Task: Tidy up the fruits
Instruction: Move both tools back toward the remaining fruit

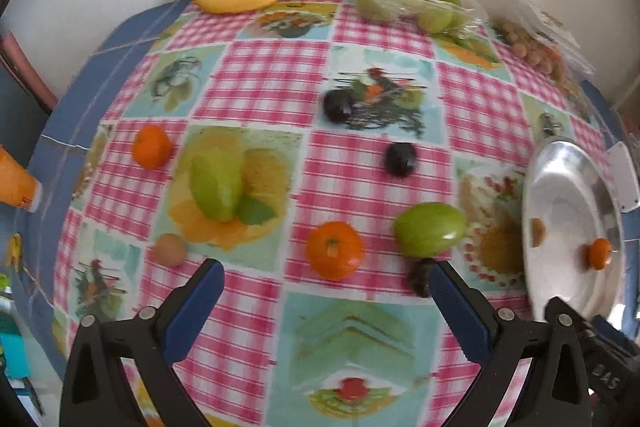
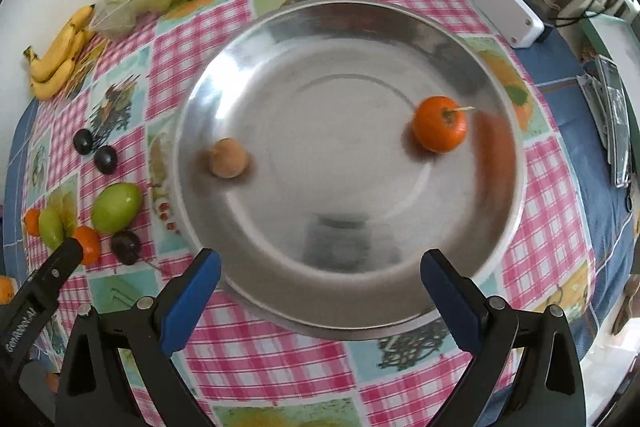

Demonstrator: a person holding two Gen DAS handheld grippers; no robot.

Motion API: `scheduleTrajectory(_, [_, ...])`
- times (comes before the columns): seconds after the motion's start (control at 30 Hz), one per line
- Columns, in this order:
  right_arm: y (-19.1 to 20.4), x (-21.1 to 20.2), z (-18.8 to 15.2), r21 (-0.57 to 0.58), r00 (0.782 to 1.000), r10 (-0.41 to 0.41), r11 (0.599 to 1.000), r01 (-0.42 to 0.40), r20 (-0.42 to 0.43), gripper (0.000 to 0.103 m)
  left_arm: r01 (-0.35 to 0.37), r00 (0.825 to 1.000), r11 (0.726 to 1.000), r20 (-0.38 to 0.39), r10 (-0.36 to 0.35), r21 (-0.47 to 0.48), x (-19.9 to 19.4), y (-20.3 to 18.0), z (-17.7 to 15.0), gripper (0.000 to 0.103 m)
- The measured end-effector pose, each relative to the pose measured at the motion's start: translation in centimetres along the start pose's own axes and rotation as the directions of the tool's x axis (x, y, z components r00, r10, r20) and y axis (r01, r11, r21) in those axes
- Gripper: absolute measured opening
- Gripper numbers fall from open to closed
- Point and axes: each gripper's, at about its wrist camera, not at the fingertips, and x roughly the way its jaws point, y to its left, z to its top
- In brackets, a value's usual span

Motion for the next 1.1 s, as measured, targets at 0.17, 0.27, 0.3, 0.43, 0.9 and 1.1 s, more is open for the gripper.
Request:
scheduleTrajectory(0.17, [3.0,-0.5,0.0,-0.058,1.000,0.012,0.998,-0.011,0.020,0.100,-0.056,0.998,0.998,0.034,0.057,-0.030,-0.3,2.4,0.3,0.103])
scheduleTrajectory(0.27, [4.3,-0.6,0.1,-0.085,0.999,0.030,0.996,-0.028,0.025,0.100,-0.082,0.995,0.994,0.041,0.085,-0.070,-0.4,4.3,0.6,0.103])
scheduleTrajectory(0.3, [5.0,-0.6,0.0,-0.099,0.999,0.040,0.994,-0.037,0.025,0.100,-0.090,0.995,0.992,0.045,0.094,-0.084,-0.5,5.0,0.8,0.103])
scheduleTrajectory(0.43, [7.1,-0.8,-0.2,-0.146,0.998,0.060,0.988,-0.056,0.024,0.100,-0.106,0.992,0.987,0.052,0.113,-0.120,-0.8,7.1,1.2,0.103])
scheduleTrajectory(0.9, [12.4,0.7,-0.3,-0.197,0.977,0.205,0.957,-0.212,-0.057,0.100,-0.084,0.995,0.966,0.039,0.096,-0.246,-0.8,13.0,2.0,0.103])
scheduleTrajectory(1.1, [14.4,0.8,-1.1,-0.272,0.978,0.200,0.940,-0.207,-0.053,0.100,-0.037,0.999,0.955,0.025,0.046,-0.294,-0.3,14.7,1.9,0.103])
